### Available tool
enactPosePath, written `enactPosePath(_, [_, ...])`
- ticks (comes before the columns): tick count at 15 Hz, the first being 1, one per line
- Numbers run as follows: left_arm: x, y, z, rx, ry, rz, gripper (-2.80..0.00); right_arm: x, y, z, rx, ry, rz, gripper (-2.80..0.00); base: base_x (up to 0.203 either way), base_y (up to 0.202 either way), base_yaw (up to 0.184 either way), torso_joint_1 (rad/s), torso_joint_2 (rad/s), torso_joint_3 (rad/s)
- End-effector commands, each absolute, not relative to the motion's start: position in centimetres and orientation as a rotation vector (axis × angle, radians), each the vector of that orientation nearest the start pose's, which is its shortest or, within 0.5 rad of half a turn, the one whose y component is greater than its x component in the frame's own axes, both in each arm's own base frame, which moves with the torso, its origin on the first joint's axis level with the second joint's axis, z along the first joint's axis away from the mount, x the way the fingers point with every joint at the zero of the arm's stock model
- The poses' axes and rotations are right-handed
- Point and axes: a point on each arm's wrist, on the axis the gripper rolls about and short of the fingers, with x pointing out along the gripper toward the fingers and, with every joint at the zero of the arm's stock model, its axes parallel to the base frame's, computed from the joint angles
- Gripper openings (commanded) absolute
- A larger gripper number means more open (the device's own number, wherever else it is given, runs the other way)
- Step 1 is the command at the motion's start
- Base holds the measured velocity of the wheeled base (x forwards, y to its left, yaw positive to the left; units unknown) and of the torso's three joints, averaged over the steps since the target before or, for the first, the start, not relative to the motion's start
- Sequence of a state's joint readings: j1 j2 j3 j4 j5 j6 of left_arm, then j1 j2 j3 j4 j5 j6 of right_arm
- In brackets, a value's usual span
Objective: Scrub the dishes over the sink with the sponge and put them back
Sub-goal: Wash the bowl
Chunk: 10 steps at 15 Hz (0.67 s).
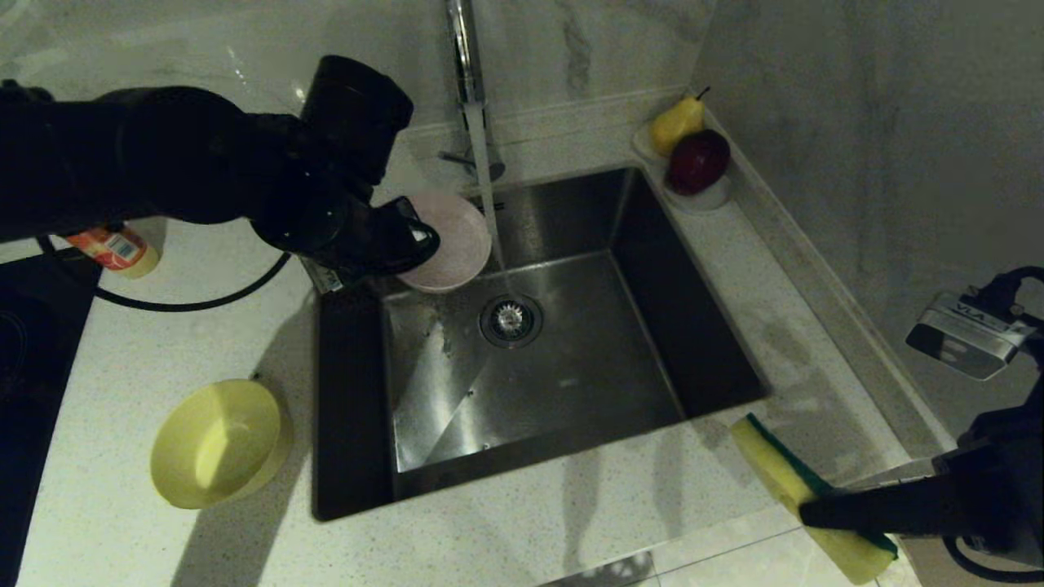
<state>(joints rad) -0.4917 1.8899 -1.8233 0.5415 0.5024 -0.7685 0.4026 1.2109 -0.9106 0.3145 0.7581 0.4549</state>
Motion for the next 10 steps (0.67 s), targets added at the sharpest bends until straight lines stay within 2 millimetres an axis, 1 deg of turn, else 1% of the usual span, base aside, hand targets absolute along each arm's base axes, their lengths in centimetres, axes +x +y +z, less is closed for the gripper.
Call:
enactPosePath(1, [29.0,-14.2,32.5,-0.478,0.414,0.185,-2.8,14.2,7.7,24.7,0.506,0.884,0.967,-2.8,0.0,0.0,0.0,0.0,0.0,0.0])
enactPosePath(3, [27.2,-13.1,34.1,-0.435,0.363,0.154,-2.8,14.1,7.8,25.1,0.502,0.874,0.977,-2.8,0.0,0.0,0.0,0.0,0.0,0.0])
enactPosePath(5, [26.4,-12.6,34.8,-0.367,0.278,0.12,-2.8,14.1,7.9,25.4,0.501,0.865,0.983,-2.8,0.0,0.0,0.0,0.0,0.0,0.0])
enactPosePath(7, [26.2,-12.4,34.6,-0.272,0.177,0.111,-2.8,14.0,7.9,25.3,0.5,0.866,0.984,-2.8,0.0,0.0,0.0,0.0,0.0,0.0])
enactPosePath(10, [25.2,-11.8,33.5,-0.138,0.036,0.094,-2.8,14.0,7.9,25.1,0.503,0.874,0.982,-2.8,0.0,0.0,0.0,0.0,0.0,0.0])
